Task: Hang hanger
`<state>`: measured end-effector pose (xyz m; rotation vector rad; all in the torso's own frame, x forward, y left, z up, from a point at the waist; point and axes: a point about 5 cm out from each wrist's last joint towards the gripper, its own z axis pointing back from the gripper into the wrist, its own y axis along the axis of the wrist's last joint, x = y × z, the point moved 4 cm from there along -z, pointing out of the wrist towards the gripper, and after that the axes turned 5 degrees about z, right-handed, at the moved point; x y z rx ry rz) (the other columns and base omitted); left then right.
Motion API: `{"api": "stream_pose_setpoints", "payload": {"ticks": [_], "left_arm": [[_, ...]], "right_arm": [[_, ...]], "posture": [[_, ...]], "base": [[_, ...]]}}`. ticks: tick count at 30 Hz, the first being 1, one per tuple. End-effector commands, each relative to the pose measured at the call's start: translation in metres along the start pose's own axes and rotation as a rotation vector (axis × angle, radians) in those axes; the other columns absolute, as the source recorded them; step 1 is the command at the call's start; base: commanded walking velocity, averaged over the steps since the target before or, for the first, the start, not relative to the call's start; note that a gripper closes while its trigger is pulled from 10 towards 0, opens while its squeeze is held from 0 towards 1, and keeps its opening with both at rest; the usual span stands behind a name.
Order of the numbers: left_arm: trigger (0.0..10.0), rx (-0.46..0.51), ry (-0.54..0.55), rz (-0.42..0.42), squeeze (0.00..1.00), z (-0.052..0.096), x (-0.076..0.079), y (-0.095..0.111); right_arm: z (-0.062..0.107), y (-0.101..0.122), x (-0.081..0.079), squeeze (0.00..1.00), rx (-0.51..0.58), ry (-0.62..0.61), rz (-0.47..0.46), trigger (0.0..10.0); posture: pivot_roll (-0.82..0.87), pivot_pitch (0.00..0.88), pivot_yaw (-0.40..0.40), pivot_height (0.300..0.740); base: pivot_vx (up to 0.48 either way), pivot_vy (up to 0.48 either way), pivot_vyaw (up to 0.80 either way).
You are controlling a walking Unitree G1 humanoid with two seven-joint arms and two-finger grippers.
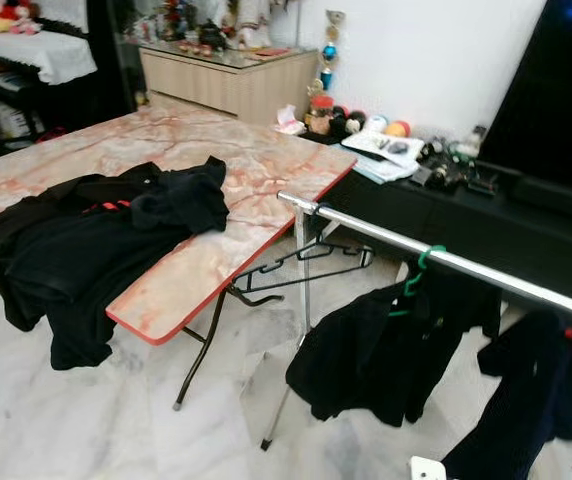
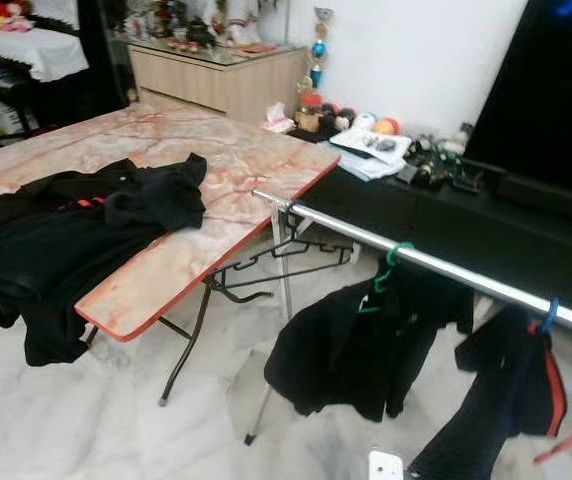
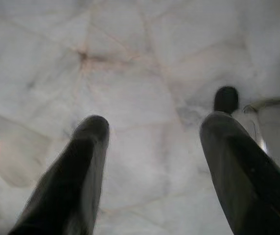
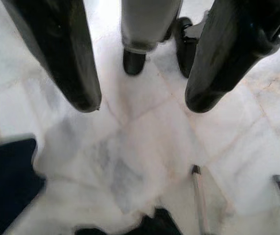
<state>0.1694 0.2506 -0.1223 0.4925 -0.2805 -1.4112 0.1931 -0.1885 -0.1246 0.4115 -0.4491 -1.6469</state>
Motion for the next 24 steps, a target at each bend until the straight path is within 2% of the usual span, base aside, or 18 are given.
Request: {"api": "stream_pose_setpoints", "payload": {"ticks": [1, 8, 16, 24], "left_arm": [[10.0, -0.012, 0.02, -0.011, 0.0, 0.002, -0.009, -0.005], [10.0, -0.015, 0.016, -0.009, 0.0, 0.001, -0.004, -0.008], [10.0, 0.004, -0.004, -0.009, 0.0, -0.002, 0.016, 0.005], [10.0, 0.011, -0.007, -0.008, 0.0, -0.003, 0.02, 0.011]], "right_arm": [[-0.001, 0.007, -0.007, 0.0, 0.015, 0.014, -0.006, 10.0], [-0.001, 0.007, -0.007, 0.0, 0.017, 0.016, -0.006, 10.0], [-0.001, 0.008, -0.007, 0.0, 0.02, 0.016, -0.002, 10.0], [-0.001, 0.008, -0.007, 0.0, 0.025, 0.017, -0.012, 10.0]], "posture": [[0.16, 0.0, -0.031, 0.74], [0.16, 0.0, -0.033, 0.74], [0.16, 0.0, -0.033, 0.74], [0.16, 0.0, -0.035, 0.74]], "base": [[0.0, 0.469, 0.0], [0.0, 0.469, 0.0], [0.0, 0.469, 0.0], [0.0, 0.469, 0.0]]}}
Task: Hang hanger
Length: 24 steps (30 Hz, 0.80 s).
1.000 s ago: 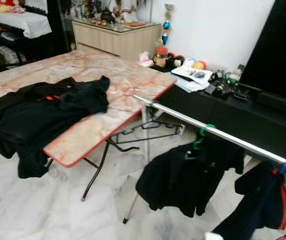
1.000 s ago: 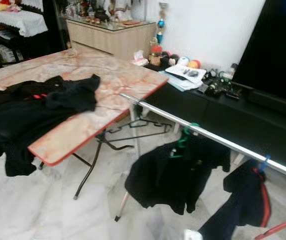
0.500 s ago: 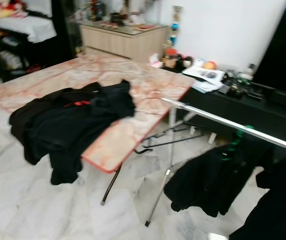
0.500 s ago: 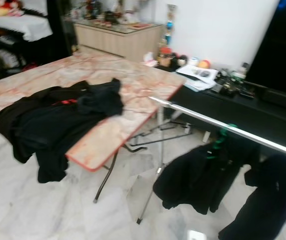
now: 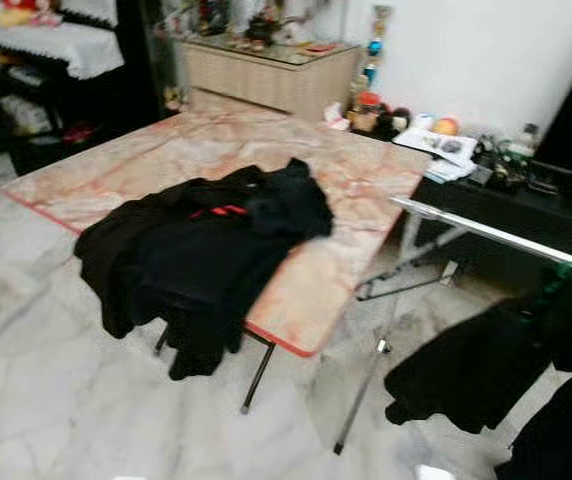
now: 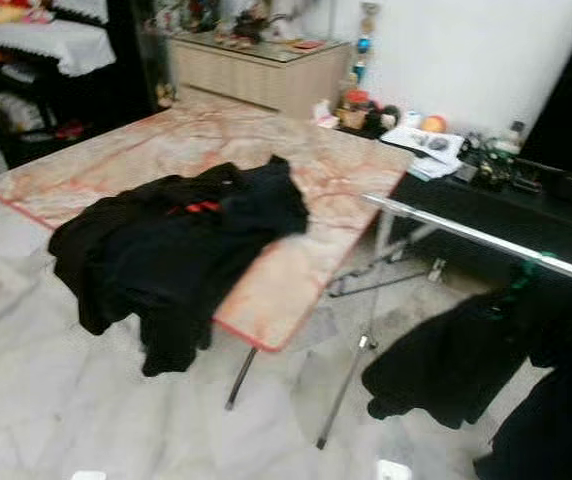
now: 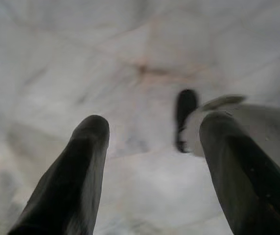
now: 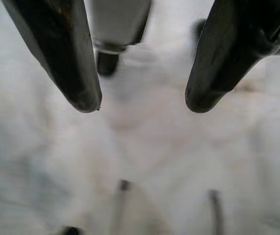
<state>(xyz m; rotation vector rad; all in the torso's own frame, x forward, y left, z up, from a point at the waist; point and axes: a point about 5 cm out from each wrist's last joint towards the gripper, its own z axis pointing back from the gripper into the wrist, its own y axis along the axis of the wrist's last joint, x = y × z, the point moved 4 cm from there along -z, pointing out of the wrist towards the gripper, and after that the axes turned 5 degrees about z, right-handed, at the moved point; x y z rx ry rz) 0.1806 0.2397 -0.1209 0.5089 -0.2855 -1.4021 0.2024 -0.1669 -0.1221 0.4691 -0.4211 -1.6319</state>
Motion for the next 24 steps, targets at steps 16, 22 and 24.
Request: {"api": "stream_pose_setpoints", "payload": {"ticks": [16, 22, 24], "left_arm": [[10.0, -0.012, -0.009, -0.008, 0.0, 0.0, 0.004, -0.006], [10.0, -0.013, 0.007, -0.005, 0.0, 0.002, -0.012, -0.006], [10.0, -0.015, 0.018, -0.003, 0.0, 0.003, -0.023, -0.008]], "right_arm": [[0.001, 0.002, 0.016, 0.0, 0.011, -0.036, -0.011, 10.0], [0.001, 0.002, 0.016, 0.0, 0.011, -0.035, -0.009, 10.0], [0.001, 0.002, 0.016, 0.0, 0.011, -0.035, -0.009, 10.0]], "posture": [[0.16, 0.0, -0.038, 0.74], [0.16, 0.0, -0.039, 0.74], [0.16, 0.0, -0.039, 0.74]], "base": [[0.0, 0.469, 0.0], [0.0, 0.469, 0.0], [0.0, 0.469, 0.0]]}}
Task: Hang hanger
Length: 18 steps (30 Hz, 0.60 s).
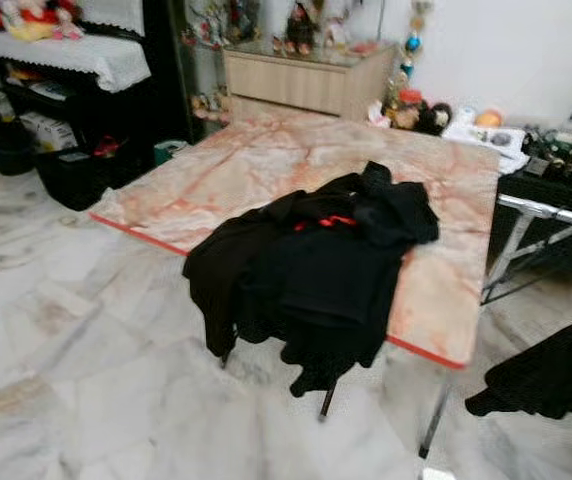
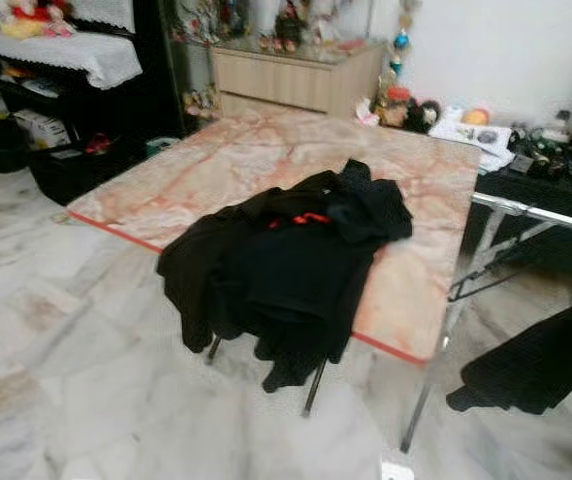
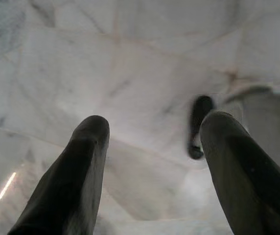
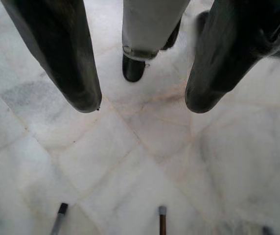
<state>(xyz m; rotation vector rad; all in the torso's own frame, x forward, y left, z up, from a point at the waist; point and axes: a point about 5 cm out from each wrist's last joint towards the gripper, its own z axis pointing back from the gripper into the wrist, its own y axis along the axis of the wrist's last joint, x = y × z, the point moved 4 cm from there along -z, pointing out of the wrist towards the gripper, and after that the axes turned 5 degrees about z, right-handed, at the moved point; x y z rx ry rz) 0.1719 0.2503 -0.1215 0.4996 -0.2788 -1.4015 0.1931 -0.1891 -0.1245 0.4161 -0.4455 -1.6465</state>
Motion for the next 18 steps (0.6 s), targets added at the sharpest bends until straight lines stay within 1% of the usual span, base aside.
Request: {"api": "stream_pose_setpoints", "payload": {"ticks": [1, 3, 7, 9, 11, 13, 16, 18], "left_arm": [[10.0, -0.005, 0.021, -0.004, 0.0, 0.002, -0.014, -0.002], [10.0, -0.008, 0.025, -0.004, 0.0, 0.003, -0.019, -0.005], [10.0, -0.01, 0.023, -0.004, 0.0, 0.003, -0.018, -0.008], [10.0, -0.013, 0.017, -0.014, 0.0, 0.003, -0.009, -0.013], [10.0, -0.013, 0.012, -0.021, 0.0, 0.003, -0.007, -0.014], [10.0, -0.015, -0.005, -0.025, 0.0, 0.002, 0.004, -0.017], [10.0, -0.015, -0.015, -0.029, 0.0, 0.002, 0.008, -0.016], [10.0, -0.017, -0.018, -0.041, 0.0, 0.002, 0.008, -0.015]], "right_arm": [[-0.001, 0.009, -0.007, 0.0, 0.026, 0.016, -0.011, 10.0], [-0.001, 0.009, -0.007, 0.0, 0.027, 0.016, -0.01, 10.0], [-0.001, 0.009, -0.008, 0.0, 0.028, 0.016, -0.01, 10.0], [-0.001, 0.01, -0.008, 0.0, 0.029, 0.019, -0.001, 10.0], [-0.001, 0.011, -0.008, 0.0, 0.035, 0.019, 0.011, 10.0], [-0.001, 0.013, -0.007, 0.0, 0.047, 0.017, 0.025, 10.0], [-0.001, 0.013, -0.008, 0.0, 0.045, 0.02, 0.015, 10.0], [-0.001, 0.013, -0.009, 0.0, 0.044, 0.027, 0.015, 10.0]], "posture": [[0.16, 0.0, -0.039, 0.74], [0.16, 0.0, -0.039, 0.74], [0.16, 0.0, -0.039, 0.74], [0.16, 0.0, -0.04, 0.74], [0.16, 0.0, -0.039, 0.74], [0.16, 0.0, -0.04, 0.74], [0.16, 0.0, -0.04, 0.74], [0.16, 0.0, -0.041, 0.74]], "base": [[0.0, 0.469, 0.0], [0.0, 0.469, 0.0], [0.0, 0.469, 0.0], [0.0, 0.0, 0.0], [0.0, 0.0, 0.0], [0.0, 0.0, 0.8], [0.0, 0.0, 0.8], [0.0, 0.0, 0.8]]}}
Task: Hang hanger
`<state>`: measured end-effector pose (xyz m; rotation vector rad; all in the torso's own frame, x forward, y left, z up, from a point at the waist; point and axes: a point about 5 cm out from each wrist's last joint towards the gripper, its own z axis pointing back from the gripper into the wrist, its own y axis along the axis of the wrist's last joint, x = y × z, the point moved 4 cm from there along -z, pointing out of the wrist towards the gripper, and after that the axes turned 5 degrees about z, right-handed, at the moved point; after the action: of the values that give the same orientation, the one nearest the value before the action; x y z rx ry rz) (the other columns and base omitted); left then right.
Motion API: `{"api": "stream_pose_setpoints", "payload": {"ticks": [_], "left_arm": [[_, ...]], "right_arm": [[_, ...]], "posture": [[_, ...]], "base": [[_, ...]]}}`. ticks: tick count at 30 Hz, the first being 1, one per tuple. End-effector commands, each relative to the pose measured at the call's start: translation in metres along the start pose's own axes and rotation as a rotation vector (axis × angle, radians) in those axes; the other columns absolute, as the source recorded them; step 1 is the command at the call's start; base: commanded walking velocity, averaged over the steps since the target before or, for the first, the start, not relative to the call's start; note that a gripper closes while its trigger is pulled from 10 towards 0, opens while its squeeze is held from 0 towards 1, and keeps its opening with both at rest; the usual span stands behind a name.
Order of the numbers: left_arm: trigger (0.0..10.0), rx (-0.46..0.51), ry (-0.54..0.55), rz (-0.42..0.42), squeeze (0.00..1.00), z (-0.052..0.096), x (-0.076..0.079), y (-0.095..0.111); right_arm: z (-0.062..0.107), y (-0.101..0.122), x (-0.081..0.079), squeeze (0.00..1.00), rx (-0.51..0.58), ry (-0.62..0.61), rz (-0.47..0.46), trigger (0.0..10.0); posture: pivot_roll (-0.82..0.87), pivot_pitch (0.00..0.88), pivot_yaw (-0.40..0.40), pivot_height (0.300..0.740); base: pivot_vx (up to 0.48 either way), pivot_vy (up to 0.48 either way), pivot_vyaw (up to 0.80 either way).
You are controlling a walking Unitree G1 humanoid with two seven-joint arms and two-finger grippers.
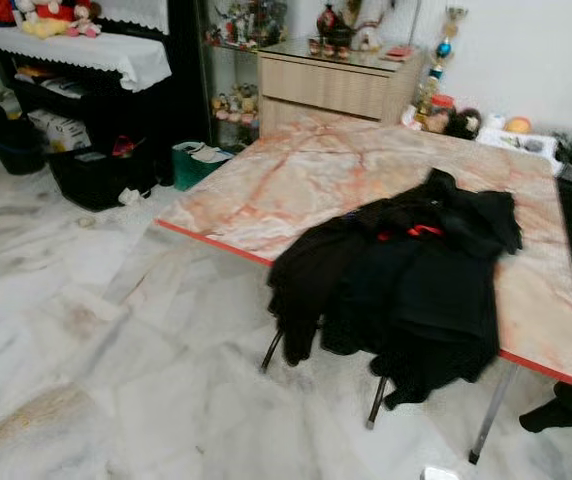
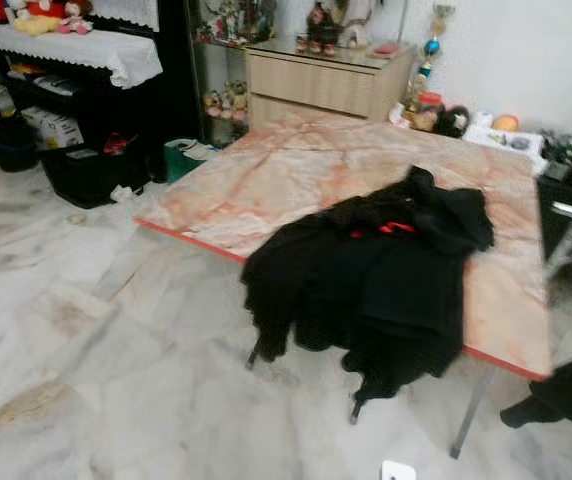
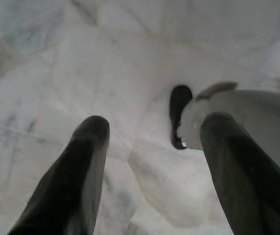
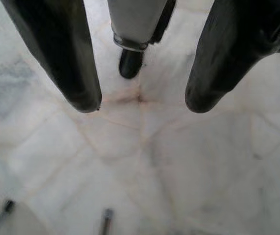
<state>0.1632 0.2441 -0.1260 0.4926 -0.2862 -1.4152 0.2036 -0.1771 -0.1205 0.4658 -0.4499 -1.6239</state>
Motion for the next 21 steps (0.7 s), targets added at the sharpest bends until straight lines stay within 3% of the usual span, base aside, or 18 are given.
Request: {"api": "stream_pose_setpoints", "payload": {"ticks": [1, 3, 6, 9, 14, 21], "left_arm": [[10.0, -0.013, -0.003, -0.028, 0.0, 0.0, 0.0, -0.003], [10.0, -0.012, 0.002, -0.027, 0.0, 0.0, -0.002, -0.002], [10.0, -0.011, 0.025, -0.013, 0.0, 0.001, -0.021, 0.006], [10.0, -0.009, 0.033, 0.001, 0.0, 0.002, -0.026, 0.008], [10.0, -0.004, 0.028, 0.027, 0.0, 0.001, -0.023, 0.008], [10.0, -0.006, 0.015, 0.056, 0.0, 0.0, -0.003, 0.002]], "right_arm": [[0.0, 0.003, 0.004, 0.0, 0.011, -0.006, 0.008, 10.0], [0.0, 0.003, 0.004, 0.0, 0.01, -0.007, 0.008, 10.0], [0.0, 0.003, 0.004, 0.0, 0.01, -0.004, 0.008, 10.0], [0.0, 0.003, 0.004, 0.0, 0.01, -0.001, 0.009, 10.0], [0.0, 0.003, 0.003, 0.0, 0.008, 0.006, 0.022, 10.0], [0.0, 0.004, 0.005, 0.0, 0.008, 0.008, 0.031, 10.0]], "posture": [[0.16, 0.0, -0.041, 0.74], [0.16, 0.0, -0.041, 0.74], [0.16, 0.0, -0.042, 0.74], [0.17, 0.0, -0.043, 0.74], [0.17, 0.0, -0.047, 0.74], [0.17, 0.0, -0.063, 0.74]], "base": [[0.0, 0.0, 0.8], [0.0, 0.0, 0.8], [0.0, 0.0, 0.8], [0.0, 0.0, 0.8], [0.0, 0.0, 0.8], [0.0, 0.0, 0.8]]}}
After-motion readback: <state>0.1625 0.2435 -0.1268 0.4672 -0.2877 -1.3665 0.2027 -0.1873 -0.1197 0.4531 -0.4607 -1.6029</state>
